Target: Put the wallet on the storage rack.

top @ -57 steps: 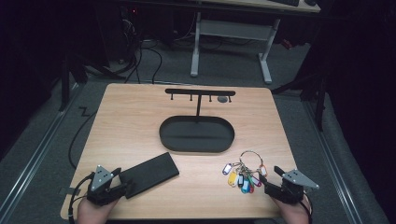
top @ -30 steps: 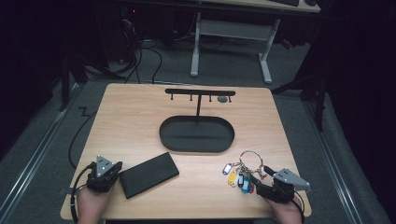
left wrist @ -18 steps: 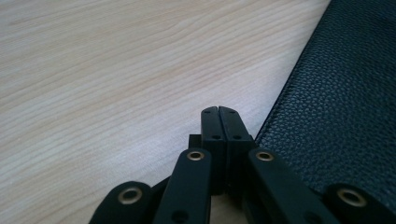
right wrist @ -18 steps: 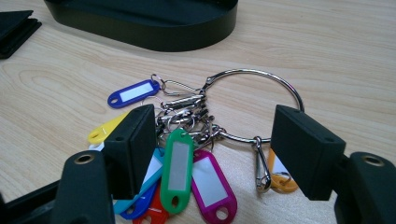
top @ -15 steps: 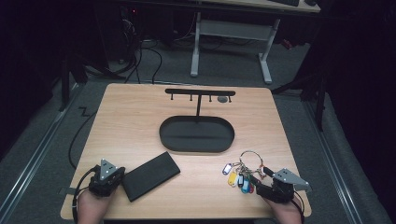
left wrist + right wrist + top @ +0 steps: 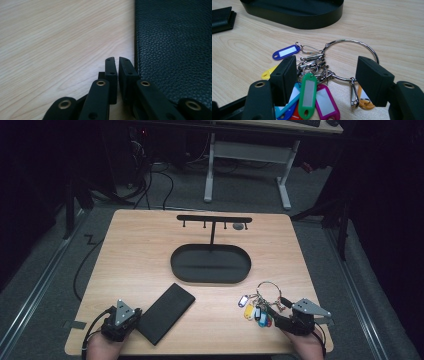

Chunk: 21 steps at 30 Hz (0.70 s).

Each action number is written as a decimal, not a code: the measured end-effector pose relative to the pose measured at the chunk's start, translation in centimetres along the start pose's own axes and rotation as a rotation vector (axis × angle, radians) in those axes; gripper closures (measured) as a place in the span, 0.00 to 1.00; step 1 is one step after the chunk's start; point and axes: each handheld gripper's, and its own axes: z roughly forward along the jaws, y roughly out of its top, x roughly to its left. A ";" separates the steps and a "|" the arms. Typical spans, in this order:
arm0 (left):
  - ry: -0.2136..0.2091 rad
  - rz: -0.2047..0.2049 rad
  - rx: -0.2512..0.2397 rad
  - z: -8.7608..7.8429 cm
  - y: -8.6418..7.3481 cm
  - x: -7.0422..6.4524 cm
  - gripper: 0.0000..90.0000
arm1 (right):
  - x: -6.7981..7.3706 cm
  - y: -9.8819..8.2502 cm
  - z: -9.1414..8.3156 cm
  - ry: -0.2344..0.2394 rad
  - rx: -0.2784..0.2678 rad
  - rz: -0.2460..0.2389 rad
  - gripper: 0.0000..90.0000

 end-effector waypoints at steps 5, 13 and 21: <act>0.007 0.024 -0.001 -0.2 0.3 -0.3 0.89 | -0.3 -0.1 0.2 0.009 0.010 0.011 0.38; 0.019 0.004 -0.040 -1.4 0.7 0.5 0.73 | -0.7 -0.3 0.5 0.026 0.031 0.013 0.39; 0.006 0.087 -0.045 -2.7 1.6 -0.9 0.57 | -0.7 -0.4 0.6 0.024 0.038 0.017 0.40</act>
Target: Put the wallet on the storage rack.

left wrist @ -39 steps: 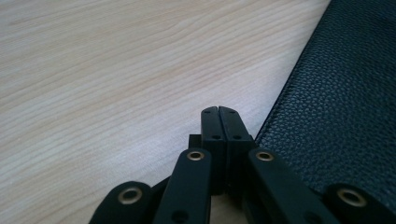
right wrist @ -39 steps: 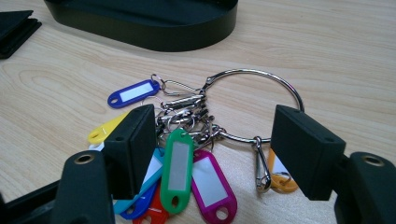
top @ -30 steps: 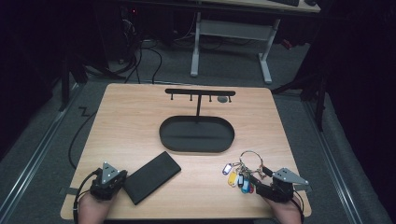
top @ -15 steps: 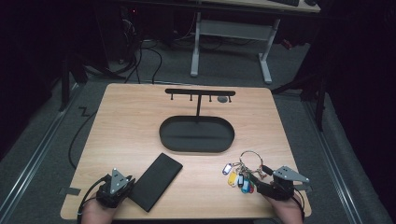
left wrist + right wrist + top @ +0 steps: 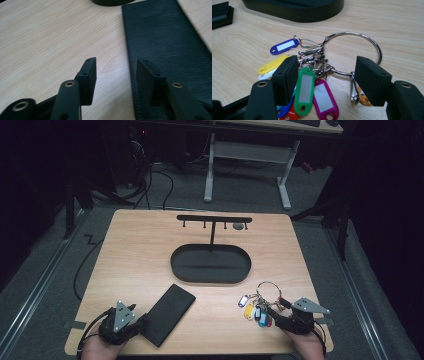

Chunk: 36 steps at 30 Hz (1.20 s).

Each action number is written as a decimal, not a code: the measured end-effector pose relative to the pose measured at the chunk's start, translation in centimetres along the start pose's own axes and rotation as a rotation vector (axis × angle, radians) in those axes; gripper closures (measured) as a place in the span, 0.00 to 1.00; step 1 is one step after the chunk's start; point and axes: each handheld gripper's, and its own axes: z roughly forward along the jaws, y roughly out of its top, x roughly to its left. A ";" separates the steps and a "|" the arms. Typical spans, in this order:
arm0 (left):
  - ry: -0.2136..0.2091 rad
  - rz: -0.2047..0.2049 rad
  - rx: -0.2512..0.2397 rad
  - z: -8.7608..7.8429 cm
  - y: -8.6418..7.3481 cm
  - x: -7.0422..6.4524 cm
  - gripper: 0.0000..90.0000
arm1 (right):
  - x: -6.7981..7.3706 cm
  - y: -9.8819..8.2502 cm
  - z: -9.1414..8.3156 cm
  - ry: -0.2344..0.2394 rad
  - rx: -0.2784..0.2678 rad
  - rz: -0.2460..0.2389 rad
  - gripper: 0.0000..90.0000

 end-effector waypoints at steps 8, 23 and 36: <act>-0.043 0.091 0.050 0.1 1.4 -2.4 0.48 | -0.2 0.0 0.4 0.008 0.021 0.007 0.40; -0.103 0.186 0.109 0.8 3.3 -6.1 0.41 | -0.2 0.3 -0.1 -0.036 0.027 -0.005 0.55; -0.115 0.227 0.190 1.2 4.0 -8.5 0.41 | 0.1 0.3 -0.6 -0.038 0.021 -0.034 0.54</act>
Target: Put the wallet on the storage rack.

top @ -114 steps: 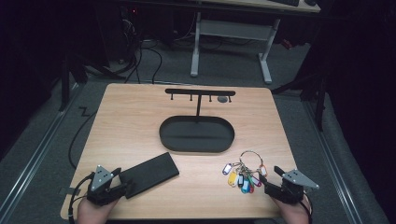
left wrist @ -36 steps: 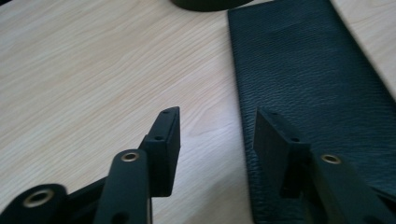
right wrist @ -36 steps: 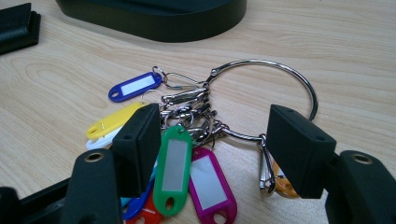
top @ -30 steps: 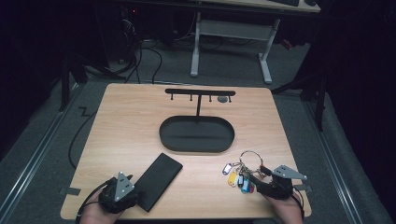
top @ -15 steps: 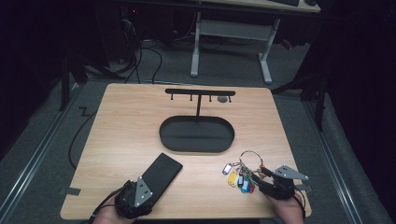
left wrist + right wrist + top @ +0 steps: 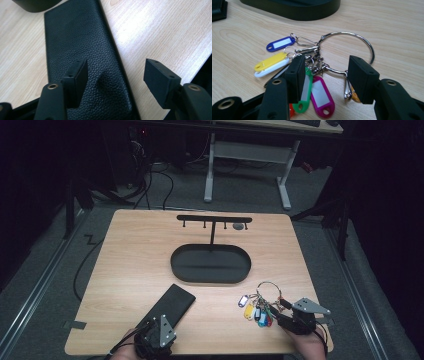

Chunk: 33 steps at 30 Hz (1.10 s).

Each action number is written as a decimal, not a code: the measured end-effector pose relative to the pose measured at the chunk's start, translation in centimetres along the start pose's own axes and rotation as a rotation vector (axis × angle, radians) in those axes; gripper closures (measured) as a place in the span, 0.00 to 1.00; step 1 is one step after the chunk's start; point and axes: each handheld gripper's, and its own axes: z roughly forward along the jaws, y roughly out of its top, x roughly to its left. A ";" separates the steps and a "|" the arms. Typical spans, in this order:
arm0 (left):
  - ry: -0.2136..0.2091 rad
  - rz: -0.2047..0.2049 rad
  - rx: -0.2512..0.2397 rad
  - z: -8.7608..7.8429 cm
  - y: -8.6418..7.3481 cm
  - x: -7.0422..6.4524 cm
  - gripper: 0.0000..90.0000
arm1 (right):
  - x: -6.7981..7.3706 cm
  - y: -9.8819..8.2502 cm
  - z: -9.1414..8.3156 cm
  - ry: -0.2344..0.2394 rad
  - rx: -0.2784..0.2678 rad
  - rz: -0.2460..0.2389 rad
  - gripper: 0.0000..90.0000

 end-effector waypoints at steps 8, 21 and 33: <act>-0.008 0.008 0.028 0.7 -0.3 -0.1 0.40 | 0.0 0.2 -0.7 -0.021 -0.018 0.009 0.54; 0.036 0.017 0.018 1.1 -1.2 0.5 0.41 | 0.0 -0.3 -0.6 -0.026 0.002 0.014 0.54; 0.059 0.043 0.003 0.9 -1.3 -0.1 0.56 | 0.1 -0.5 -1.0 -0.026 -0.006 0.032 0.53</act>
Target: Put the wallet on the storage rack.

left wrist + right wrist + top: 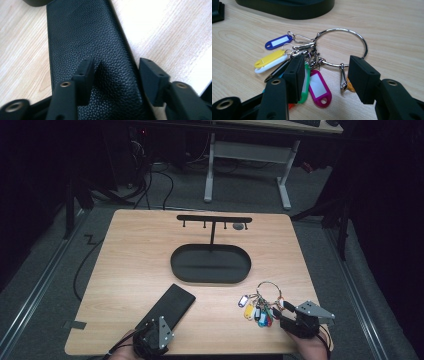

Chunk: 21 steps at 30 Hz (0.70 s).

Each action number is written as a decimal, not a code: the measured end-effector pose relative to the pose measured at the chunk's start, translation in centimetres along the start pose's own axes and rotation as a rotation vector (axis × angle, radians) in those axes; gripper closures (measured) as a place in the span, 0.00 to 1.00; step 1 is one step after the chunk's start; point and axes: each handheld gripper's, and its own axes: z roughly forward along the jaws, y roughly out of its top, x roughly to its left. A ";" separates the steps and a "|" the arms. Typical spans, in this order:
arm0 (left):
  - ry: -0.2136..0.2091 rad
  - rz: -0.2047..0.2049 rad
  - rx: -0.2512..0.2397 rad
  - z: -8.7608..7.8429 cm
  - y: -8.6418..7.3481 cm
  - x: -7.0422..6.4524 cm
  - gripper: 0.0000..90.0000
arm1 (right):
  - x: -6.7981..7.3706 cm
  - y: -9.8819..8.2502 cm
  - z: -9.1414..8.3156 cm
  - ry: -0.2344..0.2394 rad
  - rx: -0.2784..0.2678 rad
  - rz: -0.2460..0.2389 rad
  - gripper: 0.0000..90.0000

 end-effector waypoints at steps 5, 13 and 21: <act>0.001 -0.025 -0.047 0.0 -0.4 0.7 0.70 | -0.2 -0.1 0.5 0.002 0.016 0.011 0.53; 0.049 -0.015 -0.075 -0.1 -0.8 0.6 0.78 | -0.1 0.0 0.1 0.000 0.005 0.012 0.53; 0.039 -0.079 -0.145 -0.9 -0.9 1.7 0.85 | -0.2 -0.1 0.1 0.006 0.012 0.014 0.53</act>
